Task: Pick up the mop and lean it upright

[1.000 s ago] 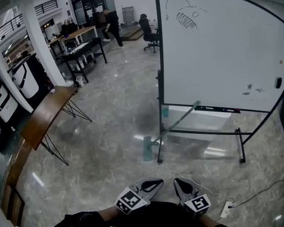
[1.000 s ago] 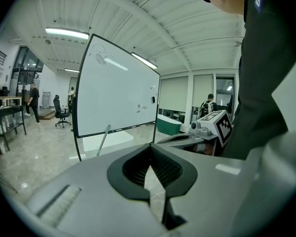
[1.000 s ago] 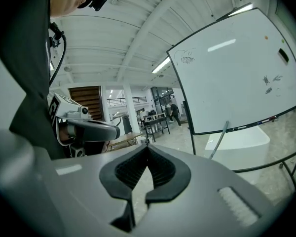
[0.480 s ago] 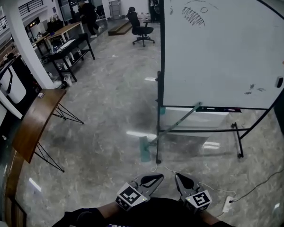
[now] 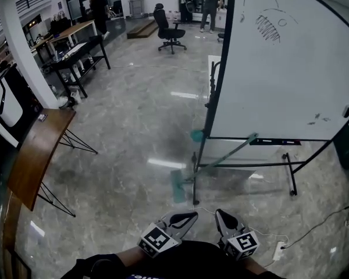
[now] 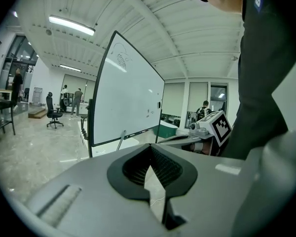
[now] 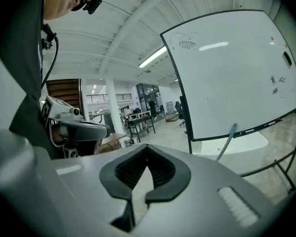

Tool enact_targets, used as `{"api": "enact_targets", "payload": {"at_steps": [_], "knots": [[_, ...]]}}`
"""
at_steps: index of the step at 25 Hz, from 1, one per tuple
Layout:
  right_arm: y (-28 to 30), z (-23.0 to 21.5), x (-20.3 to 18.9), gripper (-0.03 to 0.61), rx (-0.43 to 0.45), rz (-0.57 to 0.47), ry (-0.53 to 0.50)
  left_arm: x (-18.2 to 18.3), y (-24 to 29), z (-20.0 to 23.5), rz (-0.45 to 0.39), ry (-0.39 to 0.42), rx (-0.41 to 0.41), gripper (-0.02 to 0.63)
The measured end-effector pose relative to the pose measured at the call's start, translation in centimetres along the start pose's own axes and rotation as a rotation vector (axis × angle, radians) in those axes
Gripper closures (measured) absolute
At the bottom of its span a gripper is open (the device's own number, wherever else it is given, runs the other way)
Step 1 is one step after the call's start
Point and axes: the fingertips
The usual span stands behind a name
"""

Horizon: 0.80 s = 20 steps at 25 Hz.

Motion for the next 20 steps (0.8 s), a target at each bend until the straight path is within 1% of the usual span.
{"api": "enact_targets", "payload": {"at_steps": [3, 6, 9, 13, 15, 20], "knots": [[1.6, 0.2, 1.0, 0.574, -0.036, -0.01, 0.017, -0.2, -0.9, 1.9, -0.008, -0.003, -0.002, 0.595], [2.7, 0.0, 1.2, 0.574, -0.056, -0.011, 0.014, -0.5, -1.1, 3.1, -0.017, -0.018, -0.005, 0.595], [3.2, -0.7, 1.4, 0.574, -0.067, -0.007, 0.01, -1.2, -0.8, 3.6, -0.009, -0.024, -0.014, 0.595], [3.5, -2.2, 1.6, 0.574, -0.08, -0.004, 0.024, -0.5, 0.0, 3.9, -0.013, -0.026, -0.013, 0.595], [3.8, -2.8, 2.2, 0.574, -0.074, -0.007, 0.028, -0.2, 0.5, 4.2, -0.021, -0.028, 0.004, 0.595], [5.0, -6.1, 2.5, 0.574, -0.01, 0.003, -0.019, 1.3, 2.7, 5.6, -0.038, -0.026, 0.068, 0.595]]}}
Point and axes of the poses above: the fingertips, and each gripper's own axes: y forward along the fingers, z to its left, x out of its top, and after that the axes turned 2 degrees about z, right-handed
